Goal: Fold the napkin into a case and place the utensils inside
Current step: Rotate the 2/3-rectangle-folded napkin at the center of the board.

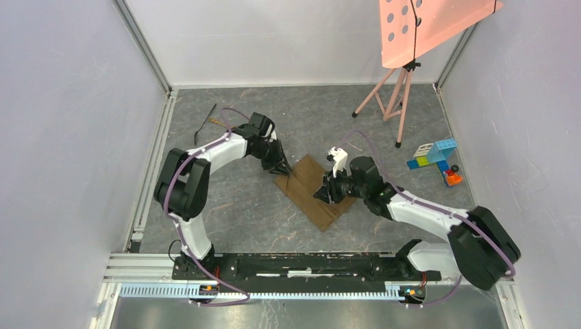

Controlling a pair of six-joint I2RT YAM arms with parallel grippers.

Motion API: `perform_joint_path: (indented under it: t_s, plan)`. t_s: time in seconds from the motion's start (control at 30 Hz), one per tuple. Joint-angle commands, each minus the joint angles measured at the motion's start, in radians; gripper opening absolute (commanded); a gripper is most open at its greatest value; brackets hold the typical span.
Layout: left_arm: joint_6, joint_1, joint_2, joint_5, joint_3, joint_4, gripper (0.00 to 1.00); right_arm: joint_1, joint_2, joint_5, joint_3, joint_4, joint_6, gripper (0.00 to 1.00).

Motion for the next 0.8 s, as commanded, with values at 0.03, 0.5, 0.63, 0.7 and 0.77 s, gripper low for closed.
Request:
perform_joint_path:
  t_s: [0.03, 0.5, 0.63, 0.7, 0.77]
  plan:
    - [0.103, 0.0, -0.142, -0.028, 0.024, -0.1, 0.31, -0.019, 0.132, 0.042, 0.08, -0.062, 0.004, 0.34]
    - [-0.029, 0.002, -0.153, -0.075, -0.301, 0.153, 0.36, -0.016, 0.071, 0.085, -0.123, 0.014, 0.042, 0.32]
    - [-0.063, 0.002, -0.058, -0.069, -0.234, 0.193, 0.36, 0.026, 0.044, 0.115, -0.218, 0.14, 0.15, 0.26]
    - [-0.084, -0.002, -0.008, -0.067, -0.179, 0.202, 0.36, 0.08, 0.039, 0.183, -0.247, 0.186, 0.216, 0.25]
    - [-0.092, -0.011, 0.033, -0.071, -0.117, 0.207, 0.36, 0.149, 0.058, 0.233, -0.265, 0.262, 0.299, 0.25]
